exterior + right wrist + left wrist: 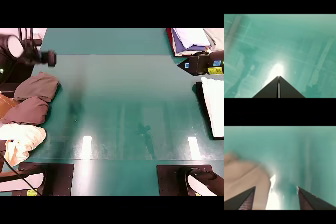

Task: Fold the shirts.

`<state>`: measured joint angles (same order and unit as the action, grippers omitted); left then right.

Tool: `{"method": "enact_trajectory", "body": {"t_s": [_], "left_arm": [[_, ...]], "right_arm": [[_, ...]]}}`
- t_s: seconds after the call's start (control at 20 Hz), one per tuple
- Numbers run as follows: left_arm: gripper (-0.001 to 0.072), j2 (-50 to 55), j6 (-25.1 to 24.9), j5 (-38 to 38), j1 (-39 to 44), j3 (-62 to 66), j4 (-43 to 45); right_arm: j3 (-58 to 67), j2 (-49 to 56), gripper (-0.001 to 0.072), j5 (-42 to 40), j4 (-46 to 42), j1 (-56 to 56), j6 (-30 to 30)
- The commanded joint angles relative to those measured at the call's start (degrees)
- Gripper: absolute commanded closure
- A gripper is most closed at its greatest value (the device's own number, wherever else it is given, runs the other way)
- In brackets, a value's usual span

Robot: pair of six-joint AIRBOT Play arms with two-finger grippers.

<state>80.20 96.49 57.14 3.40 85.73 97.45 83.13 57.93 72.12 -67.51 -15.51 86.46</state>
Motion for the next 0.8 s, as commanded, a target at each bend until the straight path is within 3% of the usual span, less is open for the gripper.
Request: {"method": "enact_trajectory", "body": {"t_s": [0.0,0.4,0.45,0.5,0.55,0.75], "left_arm": [[0.0083,3.87,2.8,-2.23,-6.86,-8.59,2.54],[0.0086,7.34,4.07,-9.14,-10.58,-13.05,2.43],[0.0231,7.28,4.07,-8.96,-10.58,-13.05,2.43],[0.0484,7.13,4.04,-8.44,-10.58,-13.03,2.43],[0.068,6.62,3.98,-8.0,-10.58,-13.0,2.45],[0.0682,-0.39,3.48,-7.04,-10.19,-9.81,2.43]], "right_arm": [[-0.02,0.66,0.0696,-0.11,-0.02,-0.02,0.02],[-0.02,6.51,0.0696,0.61,0.5,-0.83,0.02],[-0.02,7.04,0.0696,0.59,0.48,-1.36,0.02],[-0.02,7.41,0.0697,0.55,0.5,-1.97,0.02],[-0.02,7.45,0.0696,0.5,0.37,-2.51,0.02],[0.04,4.83,0.0697,-1.05,0.04,-1.51,0.02]]}}
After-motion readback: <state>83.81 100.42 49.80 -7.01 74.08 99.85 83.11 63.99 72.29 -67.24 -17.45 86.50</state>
